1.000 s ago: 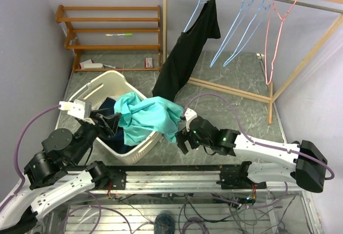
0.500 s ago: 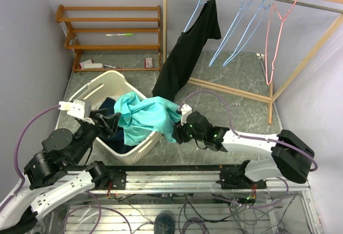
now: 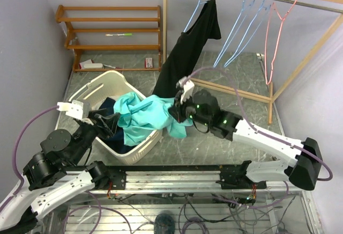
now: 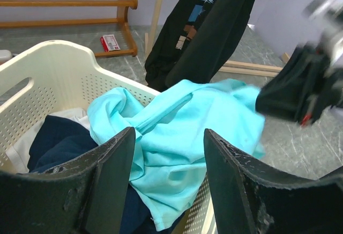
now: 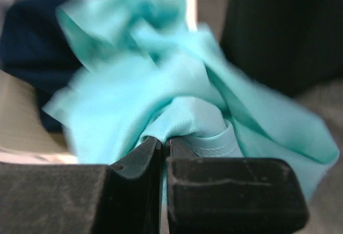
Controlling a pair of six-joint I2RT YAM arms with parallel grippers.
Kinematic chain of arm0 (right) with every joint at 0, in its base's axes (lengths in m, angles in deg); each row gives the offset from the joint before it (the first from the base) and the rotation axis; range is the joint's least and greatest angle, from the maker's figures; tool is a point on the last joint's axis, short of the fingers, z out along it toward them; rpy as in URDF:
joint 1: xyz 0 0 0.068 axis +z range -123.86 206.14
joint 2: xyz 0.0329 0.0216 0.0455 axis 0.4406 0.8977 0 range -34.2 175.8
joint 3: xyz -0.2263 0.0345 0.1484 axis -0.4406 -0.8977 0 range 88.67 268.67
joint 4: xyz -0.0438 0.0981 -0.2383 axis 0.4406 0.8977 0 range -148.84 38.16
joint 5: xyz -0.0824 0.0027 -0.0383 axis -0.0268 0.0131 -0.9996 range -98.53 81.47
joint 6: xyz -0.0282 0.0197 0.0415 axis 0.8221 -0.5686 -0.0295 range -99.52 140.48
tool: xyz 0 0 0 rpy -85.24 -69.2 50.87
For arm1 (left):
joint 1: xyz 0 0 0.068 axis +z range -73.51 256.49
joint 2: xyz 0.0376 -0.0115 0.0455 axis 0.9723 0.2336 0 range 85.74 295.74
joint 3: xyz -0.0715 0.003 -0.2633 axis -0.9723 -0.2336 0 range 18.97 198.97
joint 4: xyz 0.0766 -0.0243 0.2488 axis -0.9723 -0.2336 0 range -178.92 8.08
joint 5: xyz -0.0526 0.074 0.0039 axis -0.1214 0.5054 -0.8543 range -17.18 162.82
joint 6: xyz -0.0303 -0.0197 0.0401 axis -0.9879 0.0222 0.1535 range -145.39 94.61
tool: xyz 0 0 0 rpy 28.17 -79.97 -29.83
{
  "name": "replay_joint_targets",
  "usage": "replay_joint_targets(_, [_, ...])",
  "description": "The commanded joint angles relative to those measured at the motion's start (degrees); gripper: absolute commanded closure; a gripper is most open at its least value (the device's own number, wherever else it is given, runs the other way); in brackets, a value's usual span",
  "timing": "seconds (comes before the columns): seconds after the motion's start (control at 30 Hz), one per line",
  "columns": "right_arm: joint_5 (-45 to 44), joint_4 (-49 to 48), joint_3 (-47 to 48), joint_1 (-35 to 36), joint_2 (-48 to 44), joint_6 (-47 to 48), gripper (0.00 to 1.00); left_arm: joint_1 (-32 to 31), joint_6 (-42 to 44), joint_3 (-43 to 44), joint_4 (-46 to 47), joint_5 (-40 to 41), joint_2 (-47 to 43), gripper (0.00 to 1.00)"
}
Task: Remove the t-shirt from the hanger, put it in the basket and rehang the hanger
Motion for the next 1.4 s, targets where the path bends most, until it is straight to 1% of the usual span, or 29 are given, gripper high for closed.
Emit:
replay_joint_targets(0.0, [5.83,6.7,18.14,1.8,2.21,5.19,1.0,0.33,-0.48,-0.09,0.22,1.22,-0.62,0.35])
replay_joint_targets(0.1, [8.52,10.08,31.75,4.1,8.36,7.38,1.0,0.3,-0.61,-0.09,0.22,1.52,-1.46,0.35])
replay_joint_targets(0.33, [14.02,14.11,58.36,7.45,23.51,9.45,1.0,0.6,-0.98,-0.2,0.48,2.62,-3.98,0.36])
replay_joint_targets(0.43, [18.49,13.82,67.31,7.68,29.1,7.91,1.0,0.73,-1.34,-0.12,0.25,3.66,-5.1,0.37])
replay_joint_targets(0.5, [21.14,13.9,71.12,7.88,32.76,6.78,1.0,0.85,-1.63,-0.01,0.03,4.47,-6.28,0.37])
replay_joint_targets(0.57, [21.33,13.7,71.79,7.96,35.19,5.63,1.0,0.99,-2.02,-0.19,-0.04,5.3,-7.48,0.37])
replay_joint_targets(0.63, [19.29,13.49,69.21,7.95,36.51,4.63,1.0,1.22,-2.46,-0.19,-0.24,6.2,-8.86,0.37])
replay_joint_targets(0.67, [17.71,13.27,66.09,7.94,36.71,4.31,0.97,1.25,-2.64,-0.2,-0.34,6.69,-9.45,0.36])
replay_joint_targets(0.7, [15.95,13.27,63.44,7.96,36.75,4.1,0.93,1.27,-2.77,-0.2,-0.35,6.95,-10.0,0.36])
replay_joint_targets(0.73, [14.85,13.41,61.17,7.98,36.98,4.12,0.83,1.27,-2.92,-0.3,-0.31,7.2,-10.45,0.36])
replay_joint_targets(0.77, [14.69,14.13,59.25,7.96,37.31,4.42,0.71,1.3,-2.97,-0.41,-0.31,7.35,-10.76,0.35])
replay_joint_targets(0.8, [15.27,16.03,58.59,7.96,38.11,4.99,0.63,1.33,-2.98,-0.46,-0.23,7.39,-10.96,0.35])
replay_joint_targets(0.83, [15.51,18.71,58.78,7.97,39.11,5.32,0.61,1.34,-2.98,-0.46,-0.22,7.33,-10.9,0.35])
replay_joint_targets(0.9, [15.08,22.1,58.13,7.99,39.66,5.62,0.58,1.36,-2.83,-0.39,-0.22,7.06,-10.56,0.35])
replay_joint_targets(1.0, [11.67,22.28,54.28,7.92,37.02,5.56,0.56,1.43,-2.72,-0.18,-0.43,6.74,-9.55,0.35])
replay_joint_targets(1.07, [8.48,23.34,53.8,7.73,35.57,5.72,0.55,1.52,-2.72,-0.11,-0.57,6.55,-8.97,0.34])
replay_joint_targets(1.23, [2.99,25.84,57.08,7.7,32.39,6.55,0.54,1.65,-2.73,-0.2,-0.57,6.66,-8.53,0.34])
replay_joint_targets(1.37, [-5.9,26.56,62.47,7.62,29.2,7.12,0.54,1.62,-2.8,-0.15,-0.65,6.74,-8.4,0.34])
